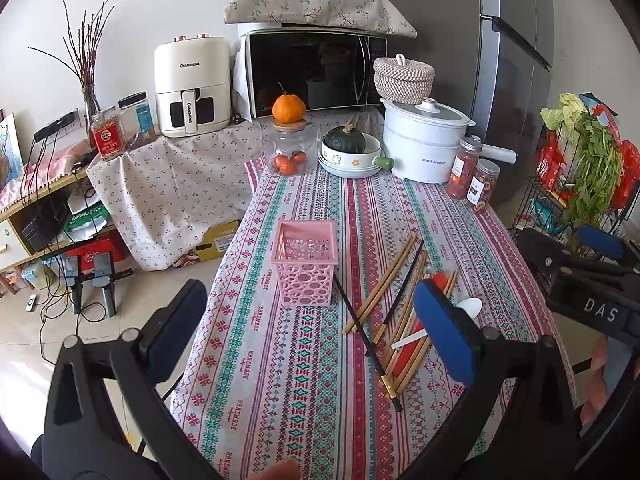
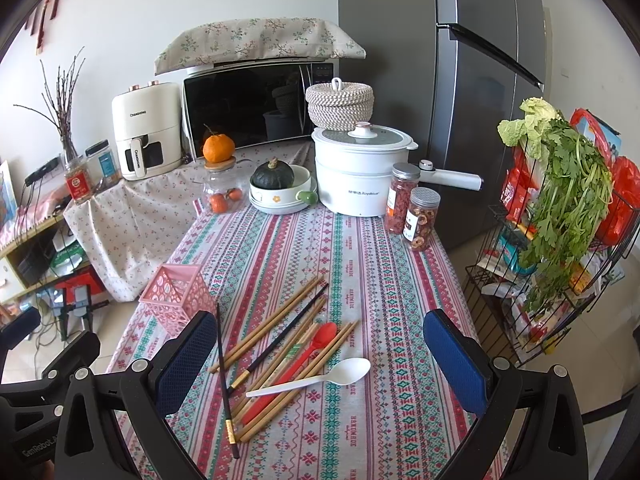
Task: Organize utensils
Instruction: 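Lower the left gripper onto the wooden chopsticks and grasp one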
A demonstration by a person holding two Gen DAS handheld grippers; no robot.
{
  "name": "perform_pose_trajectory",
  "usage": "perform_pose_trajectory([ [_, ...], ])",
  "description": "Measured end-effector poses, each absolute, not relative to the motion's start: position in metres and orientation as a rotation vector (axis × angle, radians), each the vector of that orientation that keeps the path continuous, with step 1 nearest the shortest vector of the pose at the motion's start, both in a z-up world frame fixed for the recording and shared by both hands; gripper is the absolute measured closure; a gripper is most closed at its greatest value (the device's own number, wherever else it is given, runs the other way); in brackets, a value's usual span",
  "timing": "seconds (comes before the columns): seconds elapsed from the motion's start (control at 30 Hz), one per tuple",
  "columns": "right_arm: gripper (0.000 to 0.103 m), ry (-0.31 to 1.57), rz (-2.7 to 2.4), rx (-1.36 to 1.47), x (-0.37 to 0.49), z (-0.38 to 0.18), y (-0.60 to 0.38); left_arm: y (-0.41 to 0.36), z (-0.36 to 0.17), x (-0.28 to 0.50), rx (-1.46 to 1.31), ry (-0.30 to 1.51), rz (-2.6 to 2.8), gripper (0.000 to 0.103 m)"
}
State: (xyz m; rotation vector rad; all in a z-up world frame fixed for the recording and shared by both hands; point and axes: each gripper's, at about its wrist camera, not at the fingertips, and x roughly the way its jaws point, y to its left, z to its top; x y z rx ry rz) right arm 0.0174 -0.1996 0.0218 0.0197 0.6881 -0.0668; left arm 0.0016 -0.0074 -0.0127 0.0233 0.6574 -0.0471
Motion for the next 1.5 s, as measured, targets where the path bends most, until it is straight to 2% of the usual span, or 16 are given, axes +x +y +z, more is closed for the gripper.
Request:
perform_pose_trajectory([
  [0.4, 0.0, 0.838, -0.153, 0.075, 0.073, 0.007, -0.245, -0.026, -0.002, 0.05, 0.089, 0.734, -0.19, 0.0],
  [0.7, 0.0, 0.957, -0.16, 0.235, 0.115, -0.02, -0.292, -0.079, -0.029, 0.115, 0.124, 0.934, -0.385, 0.003],
  [0.77, 0.0, 1.018, -0.144, 0.276, 0.12, -0.041, -0.302, -0.094, -0.045, 0.134, 0.125, 1.002, -0.42, 0.01],
  [0.83, 0.0, 1.078, -0.129, 0.311, 0.129, -0.06, -0.31, -0.107, -0.062, 0.154, 0.137, 1.055, -0.423, 0.029],
  [0.87, 0.0, 1.096, -0.126, 0.323, 0.131, -0.067, -0.313, -0.112, -0.071, 0.165, 0.145, 1.083, -0.423, 0.033],
  [0.93, 0.0, 1.128, -0.127, 0.329, 0.138, -0.079, -0.318, -0.12, -0.09, 0.184, 0.128, 1.147, -0.425, 0.051],
  [1.03, 0.0, 1.169, -0.125, 0.32, 0.146, -0.092, -0.324, -0.124, -0.116, 0.208, 0.05, 1.255, -0.442, 0.07],
  [1.23, 0.0, 1.208, -0.108, 0.335, 0.155, -0.105, -0.332, -0.133, -0.147, 0.235, 0.052, 1.314, -0.4, 0.085],
  [1.5, 0.0, 1.212, -0.091, 0.337, 0.162, -0.105, -0.332, -0.14, -0.174, 0.25, 0.098, 1.353, -0.37, 0.09],
])
